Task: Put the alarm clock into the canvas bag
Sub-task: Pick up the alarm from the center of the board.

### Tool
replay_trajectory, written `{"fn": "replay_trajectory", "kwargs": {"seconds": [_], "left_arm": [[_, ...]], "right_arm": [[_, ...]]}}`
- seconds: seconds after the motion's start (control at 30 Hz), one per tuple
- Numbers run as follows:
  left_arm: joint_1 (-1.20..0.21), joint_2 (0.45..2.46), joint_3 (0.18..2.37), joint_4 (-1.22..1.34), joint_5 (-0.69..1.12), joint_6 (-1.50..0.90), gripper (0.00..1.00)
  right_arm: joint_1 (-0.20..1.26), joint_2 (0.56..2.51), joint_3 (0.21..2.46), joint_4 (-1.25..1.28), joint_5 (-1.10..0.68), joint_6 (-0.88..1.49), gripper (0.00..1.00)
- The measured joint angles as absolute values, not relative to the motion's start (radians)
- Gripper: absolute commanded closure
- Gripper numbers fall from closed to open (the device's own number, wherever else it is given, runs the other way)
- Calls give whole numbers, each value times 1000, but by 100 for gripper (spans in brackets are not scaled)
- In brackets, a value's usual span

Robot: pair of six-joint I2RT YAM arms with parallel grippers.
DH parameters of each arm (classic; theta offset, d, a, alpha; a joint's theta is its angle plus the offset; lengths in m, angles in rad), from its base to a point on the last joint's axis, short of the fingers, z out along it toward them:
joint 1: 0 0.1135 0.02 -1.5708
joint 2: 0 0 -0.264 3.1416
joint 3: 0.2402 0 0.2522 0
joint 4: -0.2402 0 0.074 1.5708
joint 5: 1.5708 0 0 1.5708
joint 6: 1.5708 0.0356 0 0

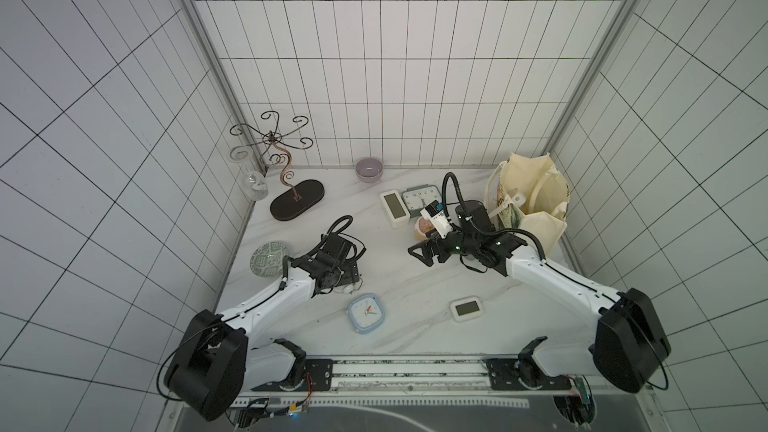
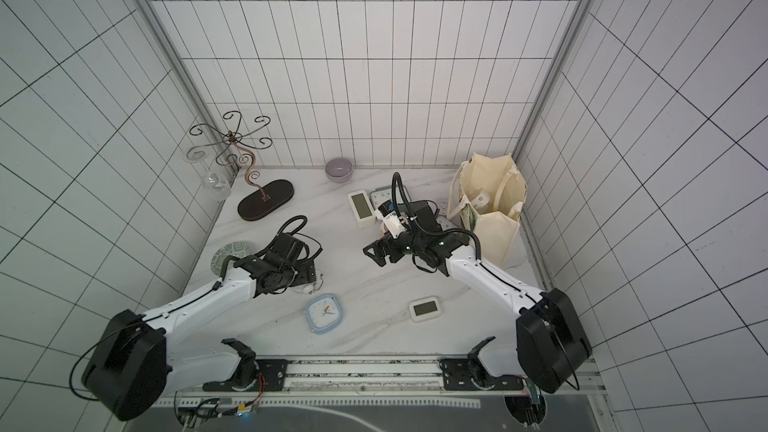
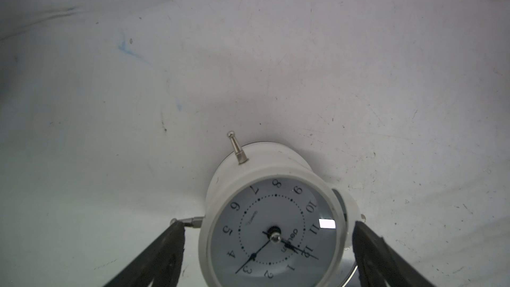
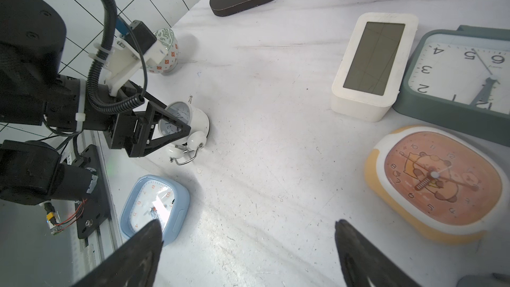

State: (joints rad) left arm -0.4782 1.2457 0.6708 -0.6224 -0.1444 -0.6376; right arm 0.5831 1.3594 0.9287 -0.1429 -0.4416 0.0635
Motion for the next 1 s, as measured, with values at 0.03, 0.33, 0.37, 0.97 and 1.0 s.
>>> {"fn": "replay_trajectory", "kwargs": {"seconds": [0.03, 0.33, 0.37, 0.97, 1.0], "left_arm": [[-482, 1254, 671, -616, -144, -640, 7], [-490, 1296, 671, -583, -146, -645, 14], [-490, 1303, 671, -579, -147, -645, 15], [-492, 1370, 679, -515, -163, -631, 35], [-492, 1370, 679, -515, -159, -627, 36]], "right_arm": [[581, 1359, 928, -142, -441, 64, 3], [574, 1359, 918, -141, -441, 65, 3], [574, 1359, 918, -141, -441, 65, 3], [574, 1357, 911, -141, -434, 78, 3], [574, 1356, 911, -141, -435, 84, 4]]}}
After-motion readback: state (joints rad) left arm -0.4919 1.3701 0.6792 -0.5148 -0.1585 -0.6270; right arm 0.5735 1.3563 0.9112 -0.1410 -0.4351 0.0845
